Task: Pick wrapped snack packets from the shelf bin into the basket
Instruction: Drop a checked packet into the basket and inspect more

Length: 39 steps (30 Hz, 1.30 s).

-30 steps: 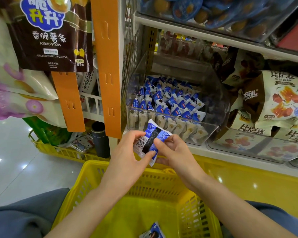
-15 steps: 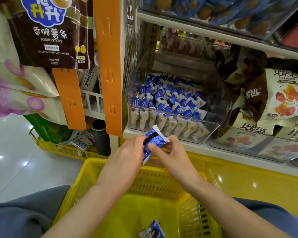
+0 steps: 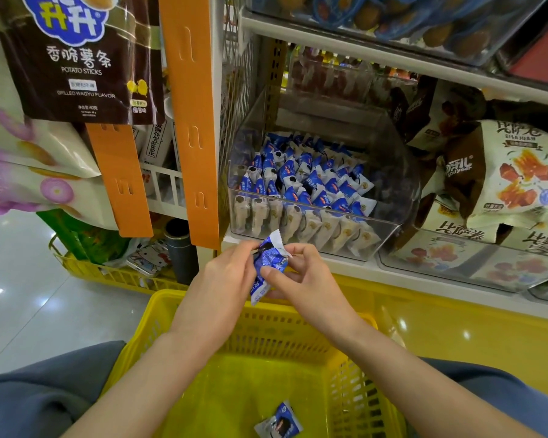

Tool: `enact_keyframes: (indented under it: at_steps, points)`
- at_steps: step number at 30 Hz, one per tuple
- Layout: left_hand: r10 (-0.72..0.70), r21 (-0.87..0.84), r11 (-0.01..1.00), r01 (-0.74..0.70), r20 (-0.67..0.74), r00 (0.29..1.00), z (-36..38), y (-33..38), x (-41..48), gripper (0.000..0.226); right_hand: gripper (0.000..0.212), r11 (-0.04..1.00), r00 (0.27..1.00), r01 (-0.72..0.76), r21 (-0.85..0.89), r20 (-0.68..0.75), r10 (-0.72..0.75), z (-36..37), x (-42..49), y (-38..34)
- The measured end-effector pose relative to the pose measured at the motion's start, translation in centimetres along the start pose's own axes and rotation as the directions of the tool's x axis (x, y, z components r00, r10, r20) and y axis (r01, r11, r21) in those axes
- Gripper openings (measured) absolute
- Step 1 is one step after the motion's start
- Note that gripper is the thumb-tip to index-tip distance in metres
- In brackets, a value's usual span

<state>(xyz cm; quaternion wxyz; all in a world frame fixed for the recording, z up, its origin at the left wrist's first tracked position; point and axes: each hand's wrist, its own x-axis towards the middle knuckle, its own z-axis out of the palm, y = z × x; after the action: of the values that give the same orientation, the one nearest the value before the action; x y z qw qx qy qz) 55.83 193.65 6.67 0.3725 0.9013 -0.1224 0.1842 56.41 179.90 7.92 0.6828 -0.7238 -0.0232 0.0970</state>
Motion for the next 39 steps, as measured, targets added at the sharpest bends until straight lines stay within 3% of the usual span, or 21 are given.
enact_keyframes:
  at_steps: [8,14,15,17,19,23,27,29,32,34,37,39]
  points:
    - [0.082,0.187,0.978,-0.091,0.057,0.995,0.0,-0.2,-0.2,0.025,0.029,0.989,0.996,0.057,-0.138,0.072,-0.047,-0.2,-0.1,0.2]
    - [-0.105,-0.174,0.978,0.114,0.061,0.993,0.3,0.0,0.3,0.025,0.038,0.965,0.995,0.092,-0.244,-0.016,-0.099,-0.2,0.0,0.4]
    - [-0.148,-0.270,0.946,0.177,0.123,0.981,0.3,0.1,0.3,0.027,0.042,0.948,0.991,0.105,-0.299,-0.051,-0.126,-0.3,0.0,0.4]
    - [-0.211,-0.504,0.782,0.367,0.341,0.916,0.2,0.5,0.3,0.041,0.051,0.906,0.975,0.130,-0.404,-0.114,-0.191,-0.6,0.0,0.5]
    - [-0.177,-0.598,0.648,0.471,0.484,0.857,0.2,1.0,0.0,0.049,0.053,0.868,0.963,0.159,-0.471,-0.121,-0.242,-0.8,0.0,0.5]
    - [-0.280,-0.589,0.661,0.465,0.381,0.881,0.4,1.5,0.3,0.023,0.061,0.814,0.958,0.236,-0.531,-0.014,-0.287,-0.8,-0.2,0.6]
    - [-0.398,-0.692,0.528,0.492,0.310,0.864,0.0,1.2,1.0,0.016,0.052,0.761,0.961,0.238,-0.604,0.035,-0.273,-1.1,0.0,0.3]
    - [-0.424,-0.730,0.446,0.518,0.337,0.841,-0.3,1.2,1.2,0.019,0.034,0.825,0.977,0.183,-0.535,0.009,-0.211,-1.3,0.2,-0.1]
    - [-0.487,-0.736,0.367,0.569,0.370,0.792,-0.5,0.9,1.3,0.030,0.016,0.951,0.994,0.105,-0.290,0.029,-0.101,-1.2,0.2,-0.7]
    - [-0.507,-0.748,0.289,0.597,0.410,0.759,-0.7,0.8,1.5,0.036,0.015,0.977,0.993,0.116,-0.177,0.024,-0.114,-1.2,0.1,-0.9]
    - [-0.503,-0.804,0.083,0.588,0.476,0.721,-1.1,1.0,1.9,0.042,0.018,0.980,0.985,0.172,-0.095,0.013,-0.172,-1.1,0.0,-1.0]
    - [-0.490,-0.818,0.017,0.575,0.495,0.718,-1.3,1.1,2.1,0.046,0.019,0.980,0.982,0.189,-0.070,-0.009,-0.190,-0.9,0.0,-1.1]
